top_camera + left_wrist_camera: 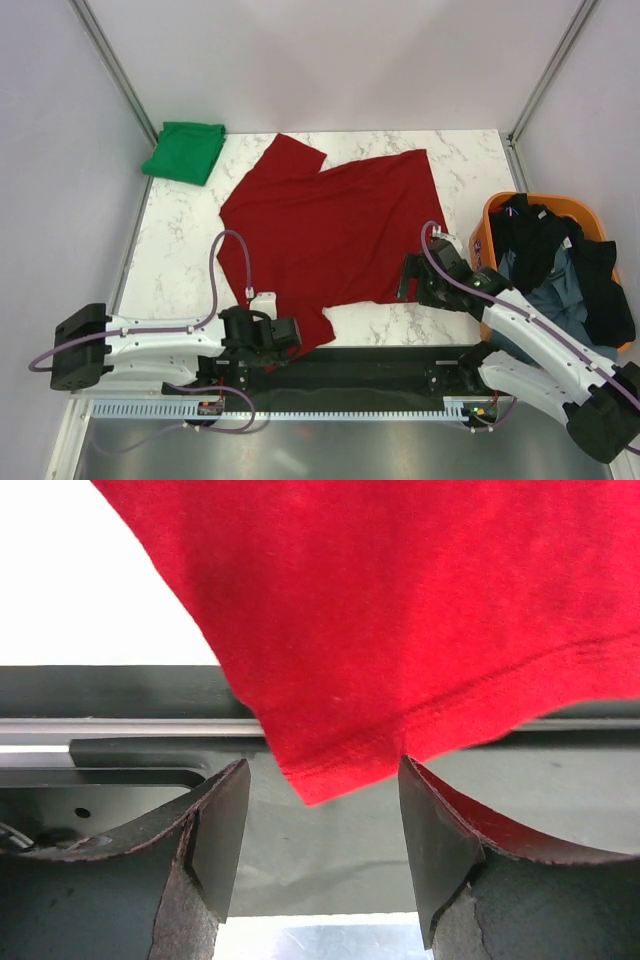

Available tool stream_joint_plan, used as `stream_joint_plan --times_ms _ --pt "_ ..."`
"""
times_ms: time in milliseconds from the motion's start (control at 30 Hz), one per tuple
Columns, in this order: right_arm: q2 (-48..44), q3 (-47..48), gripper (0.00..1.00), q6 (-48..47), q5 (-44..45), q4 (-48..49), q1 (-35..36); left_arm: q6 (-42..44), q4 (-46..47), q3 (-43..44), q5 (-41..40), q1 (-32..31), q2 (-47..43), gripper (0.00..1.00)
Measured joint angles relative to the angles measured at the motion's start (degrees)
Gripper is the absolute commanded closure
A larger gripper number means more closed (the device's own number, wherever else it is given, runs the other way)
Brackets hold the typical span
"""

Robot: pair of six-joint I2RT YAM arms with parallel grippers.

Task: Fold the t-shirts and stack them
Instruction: Fold the tshirt

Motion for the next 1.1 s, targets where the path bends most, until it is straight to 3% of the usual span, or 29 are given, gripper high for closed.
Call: stream_joint_plan --times_ms 267,367,400,433,633,900,1100 --pt "2.1 -0.8 0.02 0.0 0.1 1.0 0.0 -0.8 1.2 0.9 -0.5 -0.3 4.9 0.55" --pt "3.0 -1.2 0.02 -0.1 0.2 1.9 0.0 -0.7 2.3 1.5 -0.3 -0.4 6.3 0.76" --pt "3.4 -1.4 0.02 0.0 0.2 2.0 0.0 -0.7 2.7 1.8 -0.2 -0.4 6.7 0.93" --pt "3.6 -1.5 0.02 -0.1 0.2 2.1 0.0 -0.9 3.1 2.1 -0.1 -0.4 7.2 0.98" --pt "6.1 -1.8 0.02 -0.4 0.2 4.0 0.0 -0.5 0.6 2.4 -2.6 0.6 4.9 0.98" --pt "19.4 0.3 0.02 -3.2 -1.3 9.6 0.0 2.8 -3.9 2.4 -7.2 10.8 -18.4 0.98" --pt "27.5 8.1 0.02 -4.7 -0.6 10.8 0.0 3.1 -11.0 7.9 -12.6 13.6 -25.9 0.98"
